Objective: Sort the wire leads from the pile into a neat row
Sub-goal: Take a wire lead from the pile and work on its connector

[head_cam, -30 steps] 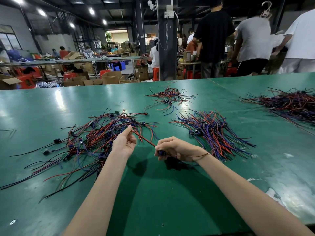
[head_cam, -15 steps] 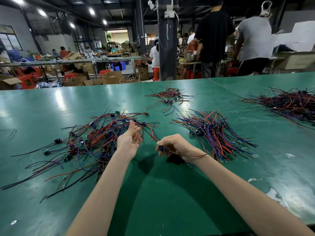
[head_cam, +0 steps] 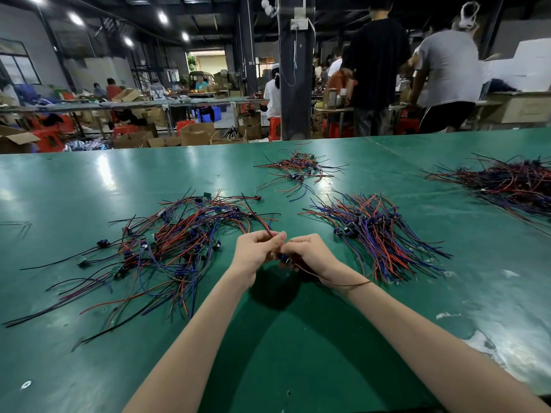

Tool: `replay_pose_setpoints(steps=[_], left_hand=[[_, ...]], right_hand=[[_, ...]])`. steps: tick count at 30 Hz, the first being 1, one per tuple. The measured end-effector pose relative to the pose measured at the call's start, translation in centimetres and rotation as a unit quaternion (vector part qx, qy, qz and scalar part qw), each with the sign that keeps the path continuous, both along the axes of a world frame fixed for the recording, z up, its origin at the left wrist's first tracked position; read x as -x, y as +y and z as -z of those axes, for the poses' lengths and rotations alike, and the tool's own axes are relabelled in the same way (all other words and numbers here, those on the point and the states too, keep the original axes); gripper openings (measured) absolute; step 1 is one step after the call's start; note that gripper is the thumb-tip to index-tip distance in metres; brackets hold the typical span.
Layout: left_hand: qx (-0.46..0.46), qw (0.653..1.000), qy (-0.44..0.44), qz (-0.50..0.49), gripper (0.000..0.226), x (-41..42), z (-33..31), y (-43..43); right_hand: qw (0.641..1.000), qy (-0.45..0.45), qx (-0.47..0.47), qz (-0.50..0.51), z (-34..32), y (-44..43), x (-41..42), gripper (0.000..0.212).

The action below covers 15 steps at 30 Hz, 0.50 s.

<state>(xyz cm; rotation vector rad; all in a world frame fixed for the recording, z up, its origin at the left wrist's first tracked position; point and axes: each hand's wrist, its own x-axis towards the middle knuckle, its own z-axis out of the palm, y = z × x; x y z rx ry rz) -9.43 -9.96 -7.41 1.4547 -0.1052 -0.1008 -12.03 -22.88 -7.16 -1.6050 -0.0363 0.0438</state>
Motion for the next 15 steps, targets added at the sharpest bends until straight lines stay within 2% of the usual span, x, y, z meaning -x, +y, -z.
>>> replay_pose_setpoints(steps=[10, 15], left_hand=[[-0.085, 0.991, -0.078, -0.064, 0.023, -0.6, 0.3, 0.3], [-0.047, 0.987, -0.041, -0.147, 0.025, -1.5, -0.1, 2.2]], right_hand=[[1.0, -0.005, 0.013, -0.017, -0.2, 0.1, 0.3, 0.019], [0.998, -0.009, 0.038, -0.057, -0.2, 0.1, 0.2, 0.021]])
